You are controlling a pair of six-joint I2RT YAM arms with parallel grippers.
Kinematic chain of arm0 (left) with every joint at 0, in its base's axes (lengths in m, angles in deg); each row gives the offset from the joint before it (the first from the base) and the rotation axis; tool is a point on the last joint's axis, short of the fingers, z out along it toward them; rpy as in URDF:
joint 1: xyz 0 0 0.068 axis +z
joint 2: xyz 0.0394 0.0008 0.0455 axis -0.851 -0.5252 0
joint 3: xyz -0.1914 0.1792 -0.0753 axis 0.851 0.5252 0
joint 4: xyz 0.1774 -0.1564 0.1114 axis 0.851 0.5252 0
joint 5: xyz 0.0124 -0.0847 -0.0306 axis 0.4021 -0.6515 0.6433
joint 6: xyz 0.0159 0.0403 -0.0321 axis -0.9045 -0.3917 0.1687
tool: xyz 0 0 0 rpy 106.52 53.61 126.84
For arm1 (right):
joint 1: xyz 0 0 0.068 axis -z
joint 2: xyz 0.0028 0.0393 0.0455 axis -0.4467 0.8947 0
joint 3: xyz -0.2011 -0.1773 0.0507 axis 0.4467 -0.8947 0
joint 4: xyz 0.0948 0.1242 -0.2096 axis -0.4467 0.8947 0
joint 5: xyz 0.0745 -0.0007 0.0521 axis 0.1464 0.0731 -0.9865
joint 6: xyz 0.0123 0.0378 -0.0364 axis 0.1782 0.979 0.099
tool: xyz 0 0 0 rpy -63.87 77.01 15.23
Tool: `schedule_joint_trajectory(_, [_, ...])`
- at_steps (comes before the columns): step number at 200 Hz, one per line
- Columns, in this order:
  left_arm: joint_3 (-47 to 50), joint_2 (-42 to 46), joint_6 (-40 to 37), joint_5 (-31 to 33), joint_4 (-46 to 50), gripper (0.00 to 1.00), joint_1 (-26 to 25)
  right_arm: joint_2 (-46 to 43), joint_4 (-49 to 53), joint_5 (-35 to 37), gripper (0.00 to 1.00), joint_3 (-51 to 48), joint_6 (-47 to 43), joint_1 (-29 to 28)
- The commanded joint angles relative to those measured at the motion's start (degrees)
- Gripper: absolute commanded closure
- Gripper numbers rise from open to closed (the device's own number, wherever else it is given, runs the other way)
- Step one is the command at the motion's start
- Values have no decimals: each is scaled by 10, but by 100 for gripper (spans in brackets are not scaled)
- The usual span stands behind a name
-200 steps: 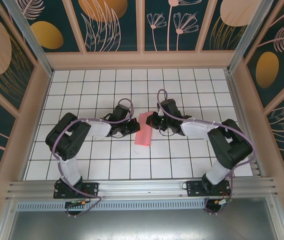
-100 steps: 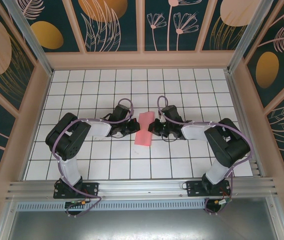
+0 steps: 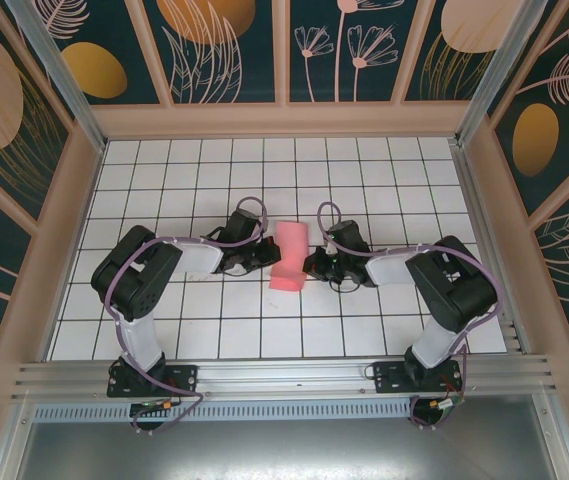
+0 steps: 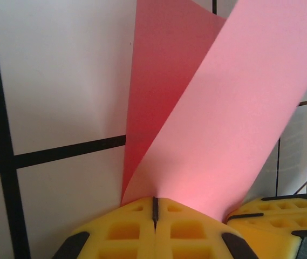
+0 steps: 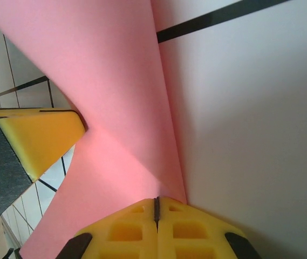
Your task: Fold a paper plane with a square sheet of paper (pick it up from the middle)
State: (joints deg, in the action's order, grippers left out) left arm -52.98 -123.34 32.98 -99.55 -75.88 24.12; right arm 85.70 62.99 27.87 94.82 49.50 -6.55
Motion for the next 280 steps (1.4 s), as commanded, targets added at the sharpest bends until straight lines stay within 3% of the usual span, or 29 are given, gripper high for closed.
schedule_joint_trajectory(1, [20, -16, -5, 10, 50, 100, -3, 10, 37, 36, 99, -13, -14, 3])
schedule_joint_trajectory(46, [20, -13, -7, 11, 52, 100, -3, -53, -21, -25, 97, -7, 15, -2])
schedule_joint_trajectory(76, [18, -13, -6, 10, 53, 100, -3, -39, -95, -57, 97, -26, 60, -8])
schedule_joint_trajectory(158, [20, -9, -5, 12, 53, 100, -3, 2, -87, -15, 97, -80, 48, -20])
schedule_joint_trajectory(227, [20, -12, -6, 12, 52, 100, -3, -58, -90, -52, 96, -59, 49, -32])
schedule_joint_trajectory(280, [20, -10, -8, 12, 54, 100, -3, -21, -103, -35, 97, -86, 54, -47])
